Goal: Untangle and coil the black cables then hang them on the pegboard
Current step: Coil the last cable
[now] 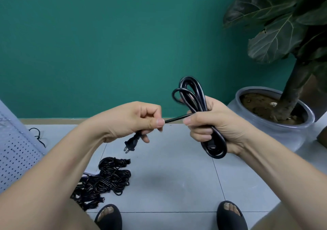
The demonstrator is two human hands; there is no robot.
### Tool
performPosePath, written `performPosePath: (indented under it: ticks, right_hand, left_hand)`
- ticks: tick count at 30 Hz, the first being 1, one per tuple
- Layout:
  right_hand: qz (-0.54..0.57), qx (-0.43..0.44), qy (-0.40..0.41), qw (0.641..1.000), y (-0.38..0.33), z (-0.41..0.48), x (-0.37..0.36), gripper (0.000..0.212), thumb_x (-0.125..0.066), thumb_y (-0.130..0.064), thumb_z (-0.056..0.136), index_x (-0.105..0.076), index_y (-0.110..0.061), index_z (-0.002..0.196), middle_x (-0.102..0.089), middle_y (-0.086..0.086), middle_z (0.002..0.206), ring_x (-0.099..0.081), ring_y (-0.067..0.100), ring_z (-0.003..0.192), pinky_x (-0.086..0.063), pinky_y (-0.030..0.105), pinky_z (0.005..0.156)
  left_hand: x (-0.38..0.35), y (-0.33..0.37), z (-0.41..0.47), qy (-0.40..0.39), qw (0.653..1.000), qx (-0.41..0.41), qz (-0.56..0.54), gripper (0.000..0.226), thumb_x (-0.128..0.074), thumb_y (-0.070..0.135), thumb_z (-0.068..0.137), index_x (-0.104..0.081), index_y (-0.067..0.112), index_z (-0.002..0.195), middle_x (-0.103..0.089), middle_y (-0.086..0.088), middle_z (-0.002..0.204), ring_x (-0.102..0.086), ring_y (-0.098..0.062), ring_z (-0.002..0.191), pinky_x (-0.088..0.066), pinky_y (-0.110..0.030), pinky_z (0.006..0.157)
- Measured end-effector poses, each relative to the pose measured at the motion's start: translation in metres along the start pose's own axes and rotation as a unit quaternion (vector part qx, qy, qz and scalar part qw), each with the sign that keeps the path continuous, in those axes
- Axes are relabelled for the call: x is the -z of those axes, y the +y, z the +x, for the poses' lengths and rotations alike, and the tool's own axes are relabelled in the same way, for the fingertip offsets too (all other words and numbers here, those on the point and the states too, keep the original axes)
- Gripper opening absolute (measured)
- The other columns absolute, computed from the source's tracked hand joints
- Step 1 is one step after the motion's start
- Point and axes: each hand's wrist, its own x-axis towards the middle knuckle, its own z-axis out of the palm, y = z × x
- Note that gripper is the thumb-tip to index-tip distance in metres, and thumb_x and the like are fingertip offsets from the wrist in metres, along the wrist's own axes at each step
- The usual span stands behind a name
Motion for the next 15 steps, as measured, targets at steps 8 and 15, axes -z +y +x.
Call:
performPosePath:
  ticks: [8, 15]
  right_hand:
    - [-0.031, -0.020, -0.039, 0.999, 0.015, -0.004, -0.015, 0.050, -0.073, 0.008, 0.093, -0.057, -0.024, 0.128, -0.032, 0.003, 0.067, -0.025, 0.013, 0.043, -0.027, 0.024, 0.043]
    - [-0.166, -0.059, -0.041, 0.984, 0.023, -0.006, -0.020, 0.039, -0.069, 0.010, 0.095, -0.064, -0.005, 0.131, -0.024, 0.013, 0.077, -0.025, 0.017, 0.047, -0.027, 0.028, 0.046]
  left_hand:
    - [0.000, -0.014, 0.016, 0.056, 0.995, 0.058, 0.064, 0.026, -0.070, 0.041, 0.103, -0.066, 0.024, 0.083, -0.060, -0.008, 0.068, -0.043, -0.024, 0.062, -0.029, -0.031, 0.054]
    - [-0.005, -0.020, 0.019, 0.069, 0.991, 0.069, 0.088, 0.024, -0.077, 0.036, 0.097, -0.068, 0.013, 0.096, -0.059, -0.002, 0.067, -0.043, -0.021, 0.062, -0.033, -0.033, 0.055]
